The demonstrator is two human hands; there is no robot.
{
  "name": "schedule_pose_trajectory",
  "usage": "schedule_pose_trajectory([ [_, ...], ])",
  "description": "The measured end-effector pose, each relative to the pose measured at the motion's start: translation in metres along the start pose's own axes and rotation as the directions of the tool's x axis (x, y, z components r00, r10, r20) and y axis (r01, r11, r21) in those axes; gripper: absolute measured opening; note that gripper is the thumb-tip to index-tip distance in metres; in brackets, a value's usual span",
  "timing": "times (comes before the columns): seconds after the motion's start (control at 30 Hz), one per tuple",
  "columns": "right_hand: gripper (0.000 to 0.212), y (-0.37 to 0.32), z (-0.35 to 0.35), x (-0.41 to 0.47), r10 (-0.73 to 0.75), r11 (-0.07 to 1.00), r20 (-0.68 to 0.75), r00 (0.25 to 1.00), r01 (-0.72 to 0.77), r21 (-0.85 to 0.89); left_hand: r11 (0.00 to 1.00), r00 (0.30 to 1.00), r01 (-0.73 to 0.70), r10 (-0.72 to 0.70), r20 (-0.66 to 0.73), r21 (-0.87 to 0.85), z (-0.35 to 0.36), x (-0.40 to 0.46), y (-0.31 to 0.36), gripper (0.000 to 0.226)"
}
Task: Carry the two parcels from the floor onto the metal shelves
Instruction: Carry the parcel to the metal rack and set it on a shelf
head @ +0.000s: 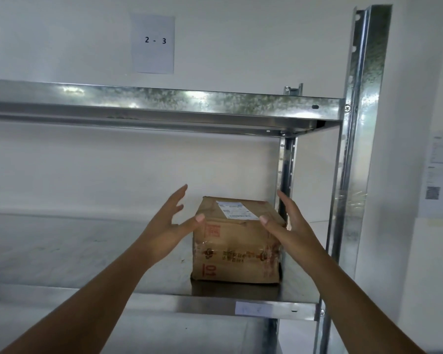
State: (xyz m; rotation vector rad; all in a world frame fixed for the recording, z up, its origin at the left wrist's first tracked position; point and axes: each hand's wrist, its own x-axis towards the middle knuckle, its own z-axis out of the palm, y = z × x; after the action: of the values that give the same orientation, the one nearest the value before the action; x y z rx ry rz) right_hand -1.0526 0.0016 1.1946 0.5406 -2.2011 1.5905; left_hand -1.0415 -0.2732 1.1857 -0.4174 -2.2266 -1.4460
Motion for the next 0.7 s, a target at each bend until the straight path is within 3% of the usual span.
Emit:
schedule_pose_trajectory([
  [0.23,0.067,-0.048,0.018,-0.027,-0.257,0.966,-0.019,0.966,0.257,0.033,0.975,0.973,-0.221,0.223,-0.056,0.036,-0.035,-0.029,0.029,0.088],
  [0.33,0.079,-0.065,0.031,-0.040,-0.342,0.937,-0.024,0.939,0.343,0.071,0.957,0.956,-0.289,0.290,-0.053,0.022,-0.050,-0.045,0.040,0.086],
  [0.43,0.087,-0.080,0.043,-0.056,-0.382,0.920,-0.015,0.924,0.382,0.093,0.936,0.935,-0.351,0.352,-0.048,0.028,-0.066,-0.058,0.044,0.091],
  [0.53,0.082,-0.094,0.057,-0.074,-0.427,0.903,0.004,0.904,0.426,0.062,0.917,0.917,-0.396,0.397,-0.032,0.048,-0.080,-0.070,0.039,0.090],
  [0.7,0.085,-0.104,0.072,-0.101,-0.447,0.894,0.032,0.894,0.448,-0.012,0.920,0.921,-0.389,0.390,-0.022,0.045,-0.093,-0.095,0.029,0.091],
])
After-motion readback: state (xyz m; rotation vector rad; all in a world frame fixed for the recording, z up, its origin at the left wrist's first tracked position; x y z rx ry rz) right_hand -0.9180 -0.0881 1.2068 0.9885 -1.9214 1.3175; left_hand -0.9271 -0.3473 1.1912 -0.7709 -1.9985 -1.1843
